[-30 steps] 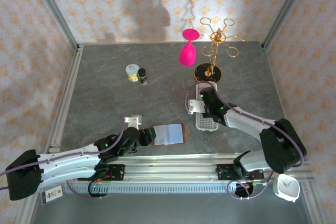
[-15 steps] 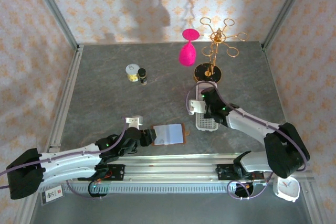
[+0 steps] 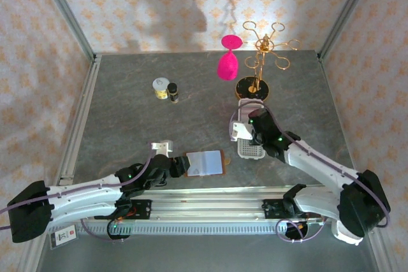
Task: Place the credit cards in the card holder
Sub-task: Pick up the credit card from the storage box.
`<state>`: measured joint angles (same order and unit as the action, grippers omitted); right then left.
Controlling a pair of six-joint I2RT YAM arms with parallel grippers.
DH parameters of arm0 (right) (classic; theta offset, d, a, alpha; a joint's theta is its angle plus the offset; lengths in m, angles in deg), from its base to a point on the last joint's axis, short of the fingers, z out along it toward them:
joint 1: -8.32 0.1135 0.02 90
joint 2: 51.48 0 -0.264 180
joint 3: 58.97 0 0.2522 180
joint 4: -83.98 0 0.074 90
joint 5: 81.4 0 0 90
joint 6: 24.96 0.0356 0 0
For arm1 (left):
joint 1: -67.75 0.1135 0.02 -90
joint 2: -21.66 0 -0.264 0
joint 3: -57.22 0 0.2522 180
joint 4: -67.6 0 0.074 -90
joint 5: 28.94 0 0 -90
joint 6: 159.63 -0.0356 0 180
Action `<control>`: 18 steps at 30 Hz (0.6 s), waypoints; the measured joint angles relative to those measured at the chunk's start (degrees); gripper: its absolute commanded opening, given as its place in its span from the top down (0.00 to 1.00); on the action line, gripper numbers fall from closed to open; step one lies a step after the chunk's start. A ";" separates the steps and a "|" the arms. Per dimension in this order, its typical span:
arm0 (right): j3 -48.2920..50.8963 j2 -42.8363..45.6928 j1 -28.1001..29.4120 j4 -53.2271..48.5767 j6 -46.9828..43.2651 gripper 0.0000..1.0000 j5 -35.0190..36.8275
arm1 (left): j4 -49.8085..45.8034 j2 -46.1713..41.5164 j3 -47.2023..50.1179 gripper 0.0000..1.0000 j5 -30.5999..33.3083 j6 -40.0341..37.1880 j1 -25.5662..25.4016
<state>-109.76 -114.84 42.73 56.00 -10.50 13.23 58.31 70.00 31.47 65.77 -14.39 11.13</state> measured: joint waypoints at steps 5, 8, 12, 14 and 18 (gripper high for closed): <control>-0.11 4.07 4.26 -4.96 5.33 1.00 -2.29 | -0.79 0.02 -1.11 0.47 0.20 0.17 0.00; -0.44 7.37 6.40 -6.75 10.73 1.00 -5.66 | -1.20 0.02 -1.88 0.46 0.37 0.20 0.00; -0.48 13.77 8.13 -4.55 21.29 1.00 -10.29 | -1.73 0.55 -2.99 0.45 0.87 0.35 0.00; 0.22 17.33 8.26 0.09 28.24 1.00 -10.80 | -1.88 1.44 -3.65 0.44 1.16 0.42 0.00; 3.91 24.33 8.26 9.81 45.03 1.00 -11.10 | -3.04 3.67 -5.22 0.44 1.81 0.81 0.00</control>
<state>-105.85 -90.51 50.99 65.81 34.52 2.12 55.27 73.67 26.25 67.58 -13.58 11.13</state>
